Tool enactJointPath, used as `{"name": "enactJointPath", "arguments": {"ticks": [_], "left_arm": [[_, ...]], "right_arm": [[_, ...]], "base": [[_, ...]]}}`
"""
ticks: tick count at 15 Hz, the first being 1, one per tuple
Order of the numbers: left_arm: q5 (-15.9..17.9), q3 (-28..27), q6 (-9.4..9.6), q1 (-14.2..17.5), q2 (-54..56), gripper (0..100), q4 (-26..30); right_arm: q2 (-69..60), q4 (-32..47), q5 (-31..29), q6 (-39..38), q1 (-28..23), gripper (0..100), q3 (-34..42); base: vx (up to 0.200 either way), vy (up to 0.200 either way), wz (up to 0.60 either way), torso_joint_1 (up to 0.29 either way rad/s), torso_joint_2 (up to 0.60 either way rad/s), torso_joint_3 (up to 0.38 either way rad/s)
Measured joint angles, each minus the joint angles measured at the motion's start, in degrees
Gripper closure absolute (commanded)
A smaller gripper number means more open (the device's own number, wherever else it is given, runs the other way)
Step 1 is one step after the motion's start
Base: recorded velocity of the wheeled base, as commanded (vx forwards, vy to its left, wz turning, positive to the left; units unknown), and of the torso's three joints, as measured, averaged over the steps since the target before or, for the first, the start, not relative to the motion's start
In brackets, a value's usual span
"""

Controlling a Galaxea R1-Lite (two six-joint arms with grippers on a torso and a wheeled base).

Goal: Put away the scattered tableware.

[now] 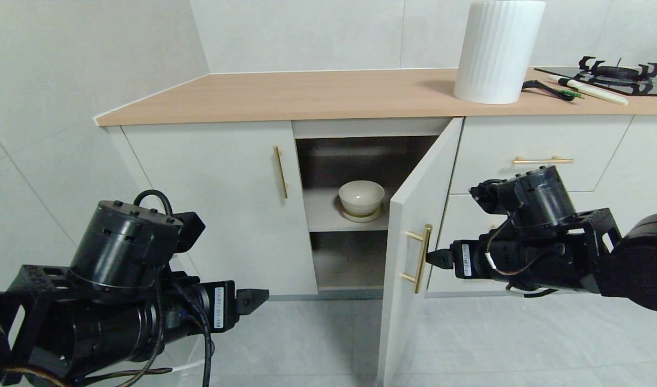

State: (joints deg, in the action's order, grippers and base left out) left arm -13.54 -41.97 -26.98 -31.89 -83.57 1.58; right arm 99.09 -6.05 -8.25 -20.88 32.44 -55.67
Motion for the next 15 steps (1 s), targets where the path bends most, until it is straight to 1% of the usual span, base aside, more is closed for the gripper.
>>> {"name": "enactJointPath", "arguments": {"ticks": [3, 6, 9, 12, 15], "left_arm": [[0.0, 0.0, 0.00, 0.0, 0.0, 0, 0.0], [0.0, 0.0, 0.00, 0.0, 0.1, 0, 0.0], [0.2, 0.0, 0.02, 0.0, -0.2, 0, 0.0], [0.2, 0.2, -0.12, 0.0, -1.3, 0, 0.0], [0.0, 0.2, -0.15, 0.0, -1.7, 0, 0.0]], "right_arm": [[3.9, 0.1, 0.0, 1.6, 0.3, 0, -4.9], [6.6, -0.5, 0.0, 1.5, 0.3, 0, -6.6], [8.7, -5.6, 0.0, 1.0, 0.3, 0, -6.9], [11.3, -10.0, -0.2, -2.1, 0.2, 0, -6.7], [13.8, -14.4, -0.5, -2.6, 0.1, 0, -6.7]], "base": [[0.000, 0.000, 0.00, 0.000, 0.00, 0.000], [0.000, 0.000, 0.00, 0.000, 0.00, 0.000], [0.000, 0.000, 0.00, 0.000, 0.00, 0.000], [0.000, 0.000, 0.00, 0.000, 0.00, 0.000], [0.000, 0.000, 0.00, 0.000, 0.00, 0.000]]}}
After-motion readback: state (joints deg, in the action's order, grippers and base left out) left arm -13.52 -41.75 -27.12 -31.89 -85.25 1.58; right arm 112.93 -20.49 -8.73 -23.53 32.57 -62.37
